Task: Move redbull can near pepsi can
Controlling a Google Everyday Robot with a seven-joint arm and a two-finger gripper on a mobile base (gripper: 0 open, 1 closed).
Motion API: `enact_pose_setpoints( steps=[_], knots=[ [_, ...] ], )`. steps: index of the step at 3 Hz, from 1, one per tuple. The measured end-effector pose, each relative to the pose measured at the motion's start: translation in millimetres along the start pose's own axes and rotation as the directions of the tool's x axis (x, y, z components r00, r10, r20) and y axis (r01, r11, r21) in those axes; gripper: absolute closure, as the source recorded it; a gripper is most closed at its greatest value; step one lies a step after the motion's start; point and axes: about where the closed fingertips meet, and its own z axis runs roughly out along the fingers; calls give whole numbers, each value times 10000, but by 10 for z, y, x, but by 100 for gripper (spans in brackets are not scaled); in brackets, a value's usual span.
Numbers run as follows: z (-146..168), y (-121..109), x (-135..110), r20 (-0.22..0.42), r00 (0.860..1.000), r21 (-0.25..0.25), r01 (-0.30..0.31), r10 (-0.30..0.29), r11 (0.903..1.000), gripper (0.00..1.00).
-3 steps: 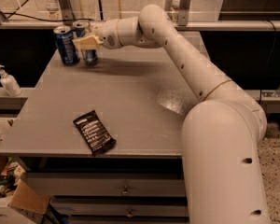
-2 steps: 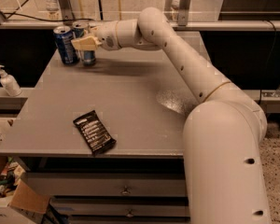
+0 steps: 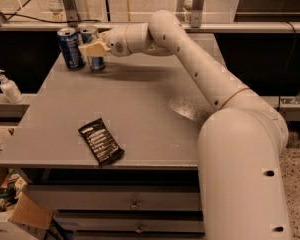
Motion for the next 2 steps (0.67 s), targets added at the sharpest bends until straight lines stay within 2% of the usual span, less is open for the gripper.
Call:
enact_pose_setpoints(
  steps=[2],
  knots=[
    [-20,-47,95,-30,10000,10,-51,51,10000,12]
  ],
)
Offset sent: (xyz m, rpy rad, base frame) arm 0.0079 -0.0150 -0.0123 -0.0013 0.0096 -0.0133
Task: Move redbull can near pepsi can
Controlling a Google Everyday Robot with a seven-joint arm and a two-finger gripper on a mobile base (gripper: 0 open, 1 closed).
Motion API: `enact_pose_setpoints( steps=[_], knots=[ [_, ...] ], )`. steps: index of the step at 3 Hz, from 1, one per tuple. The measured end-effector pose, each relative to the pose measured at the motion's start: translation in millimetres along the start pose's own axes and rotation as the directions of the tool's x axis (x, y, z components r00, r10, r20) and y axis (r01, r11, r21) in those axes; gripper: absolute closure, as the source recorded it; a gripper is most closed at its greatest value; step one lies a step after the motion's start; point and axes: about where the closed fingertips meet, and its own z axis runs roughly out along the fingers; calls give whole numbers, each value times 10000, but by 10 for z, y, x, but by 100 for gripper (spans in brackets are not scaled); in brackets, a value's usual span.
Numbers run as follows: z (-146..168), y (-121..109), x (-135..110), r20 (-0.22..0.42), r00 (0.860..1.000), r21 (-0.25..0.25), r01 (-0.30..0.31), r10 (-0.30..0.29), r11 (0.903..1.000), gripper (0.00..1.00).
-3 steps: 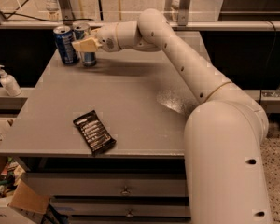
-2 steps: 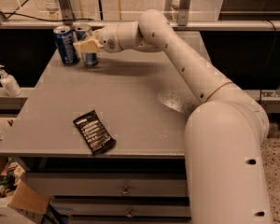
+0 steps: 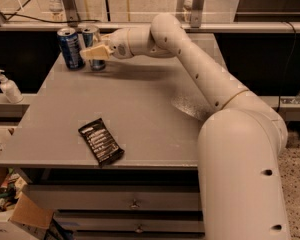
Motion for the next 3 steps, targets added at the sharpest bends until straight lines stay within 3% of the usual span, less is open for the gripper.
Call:
enact_pose_setpoints(
  steps=[1,2,3],
  knots=[
    [-9,-21,43,-29,9999,-2,-117,117,9999,0],
    [-109,-81,48,-117,9999,152,-113,115,9998,0],
    [-433,-241,-9,-454,9988,672,237,-207,9975,0]
  ],
)
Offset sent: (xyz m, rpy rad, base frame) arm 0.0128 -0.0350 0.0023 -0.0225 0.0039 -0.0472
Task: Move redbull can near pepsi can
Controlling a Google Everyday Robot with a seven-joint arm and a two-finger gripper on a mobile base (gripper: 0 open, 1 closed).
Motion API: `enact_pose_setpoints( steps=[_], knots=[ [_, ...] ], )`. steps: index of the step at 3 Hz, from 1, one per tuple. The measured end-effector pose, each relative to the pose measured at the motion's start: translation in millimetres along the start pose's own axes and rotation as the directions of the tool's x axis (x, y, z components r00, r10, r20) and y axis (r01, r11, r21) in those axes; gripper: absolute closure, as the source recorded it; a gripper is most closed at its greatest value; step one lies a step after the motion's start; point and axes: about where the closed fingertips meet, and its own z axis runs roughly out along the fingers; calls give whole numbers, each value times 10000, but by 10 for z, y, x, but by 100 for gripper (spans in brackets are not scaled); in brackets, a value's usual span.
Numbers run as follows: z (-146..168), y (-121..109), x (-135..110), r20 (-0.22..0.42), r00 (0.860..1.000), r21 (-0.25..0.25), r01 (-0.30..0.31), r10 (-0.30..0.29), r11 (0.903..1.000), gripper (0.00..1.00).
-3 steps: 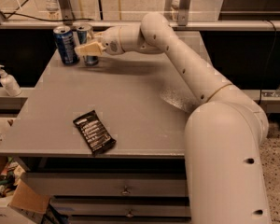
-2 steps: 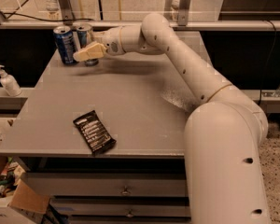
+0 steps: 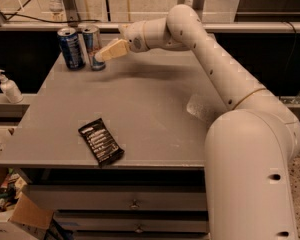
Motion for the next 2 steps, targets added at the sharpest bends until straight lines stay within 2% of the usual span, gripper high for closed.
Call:
enact_pose_setpoints(
  steps=[1,2],
  knots=[
    [-560,-264,-16,-361,9987,1000,397,-362,9942,0],
    [-1220,-465,35,-476,9980,2134,498,-405,9757,0]
  ],
)
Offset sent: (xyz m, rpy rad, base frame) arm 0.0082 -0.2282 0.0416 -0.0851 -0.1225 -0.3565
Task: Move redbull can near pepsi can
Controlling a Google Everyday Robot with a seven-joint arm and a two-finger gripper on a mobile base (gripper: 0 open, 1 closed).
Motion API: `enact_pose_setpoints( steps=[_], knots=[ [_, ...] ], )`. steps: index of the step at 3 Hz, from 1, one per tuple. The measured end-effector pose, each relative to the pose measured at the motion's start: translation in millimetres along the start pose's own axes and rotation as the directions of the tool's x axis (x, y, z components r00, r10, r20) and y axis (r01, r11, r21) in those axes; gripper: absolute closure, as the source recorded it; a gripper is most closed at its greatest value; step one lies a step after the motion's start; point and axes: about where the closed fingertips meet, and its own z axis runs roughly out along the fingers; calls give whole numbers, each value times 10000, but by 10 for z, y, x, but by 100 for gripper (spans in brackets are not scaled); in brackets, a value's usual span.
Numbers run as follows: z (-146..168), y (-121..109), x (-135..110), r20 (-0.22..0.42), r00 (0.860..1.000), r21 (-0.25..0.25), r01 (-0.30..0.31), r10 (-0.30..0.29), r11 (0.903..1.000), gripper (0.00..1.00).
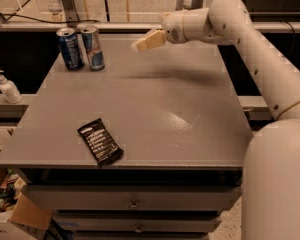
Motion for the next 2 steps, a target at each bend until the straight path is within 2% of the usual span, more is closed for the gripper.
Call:
enact_pose_setpoints(
  steps=[1,2],
  knots=[
    [-613,-214,169,132,9994,1050,-339,327,9939,0],
    [-770,-277,256,100,9990,1290,-444,434,9907,0]
  ],
)
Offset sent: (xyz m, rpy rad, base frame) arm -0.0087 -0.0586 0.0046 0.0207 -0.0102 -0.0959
